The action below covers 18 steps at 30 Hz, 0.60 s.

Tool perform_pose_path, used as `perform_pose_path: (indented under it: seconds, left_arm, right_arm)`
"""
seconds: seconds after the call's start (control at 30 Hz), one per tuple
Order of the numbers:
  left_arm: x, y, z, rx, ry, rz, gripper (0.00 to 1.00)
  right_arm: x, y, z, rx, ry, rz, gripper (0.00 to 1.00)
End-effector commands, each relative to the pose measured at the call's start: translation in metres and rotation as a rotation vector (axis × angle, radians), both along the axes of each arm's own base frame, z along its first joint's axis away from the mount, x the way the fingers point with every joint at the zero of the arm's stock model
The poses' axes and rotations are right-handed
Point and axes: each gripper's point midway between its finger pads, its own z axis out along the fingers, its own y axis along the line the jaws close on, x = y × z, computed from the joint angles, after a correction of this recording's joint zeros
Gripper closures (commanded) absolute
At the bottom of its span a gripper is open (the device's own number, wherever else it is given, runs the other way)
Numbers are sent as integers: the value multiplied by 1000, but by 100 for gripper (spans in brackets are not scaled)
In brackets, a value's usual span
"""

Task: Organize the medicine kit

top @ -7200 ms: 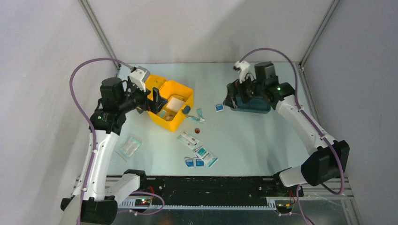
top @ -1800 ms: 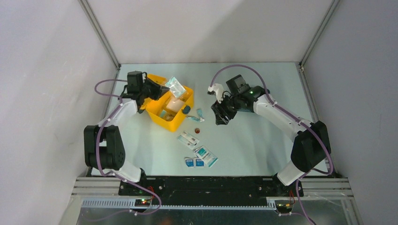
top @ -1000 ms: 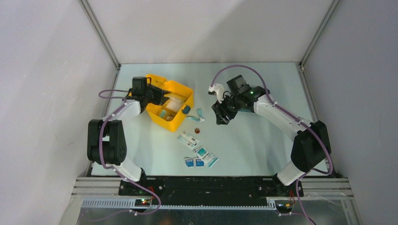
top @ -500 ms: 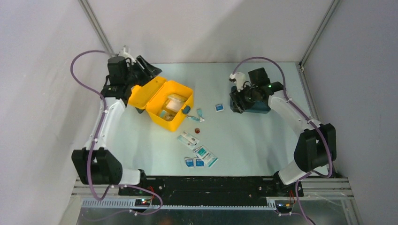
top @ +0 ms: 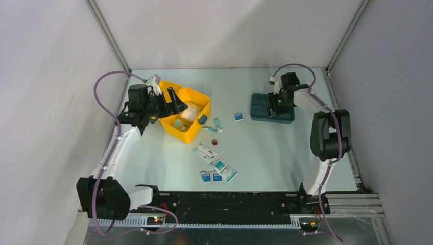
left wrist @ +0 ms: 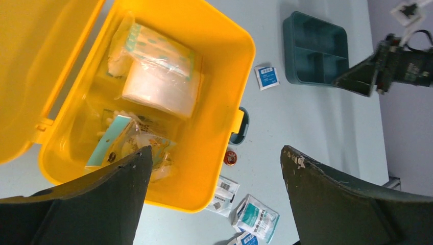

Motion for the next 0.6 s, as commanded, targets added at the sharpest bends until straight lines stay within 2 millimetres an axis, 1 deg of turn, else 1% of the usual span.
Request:
perform_pose_path:
  seconds: [0.0, 0.03, 0.1, 0.17, 0.2, 0.23, 0.3, 0.37, 0.47, 0.5, 0.53, 0.57]
  left_arm:
    - [1, -11, 27, 1, -113, -61, 1]
    - [1, -11, 28, 11, -121, -62, 1]
    - [2, -5, 29, 40, -138, -36, 3]
    - [3, 6, 31, 86, -165, 12, 5]
    - [3, 11, 34, 103, -182, 37, 5]
    - [3, 13, 33, 112, -185, 40, 6]
    - [0, 13, 35, 110, -194, 37, 6]
    - [-1, 12, 37, 106, -199, 31, 6]
    - [0, 15, 40, 115, -211, 42, 7]
    - [1, 19, 41, 125, -216, 53, 7]
    - [1, 22, 40, 131, -215, 65, 8]
    - [2, 29, 40, 138, -215, 96, 9]
  right_arm:
    - [30, 3, 0, 2, -27, -98, 49]
    - [31, 1, -3, -8, -19, -105, 50]
    - [35, 0, -11, -19, -4, -108, 53]
    - [37, 0, -17, -16, 14, -111, 57]
    - [38, 0, -21, -16, 25, -113, 61]
    - [38, 0, -23, -16, 32, -115, 63]
    - [38, 0, -32, -22, 55, -121, 70]
    - [37, -1, -37, -30, 70, -130, 74]
    - [35, -4, -42, -42, 84, -142, 76]
    - [34, -5, -42, -45, 86, -144, 80]
    - [34, -7, -42, -48, 86, -147, 82]
    - [33, -8, -41, -48, 86, -150, 87]
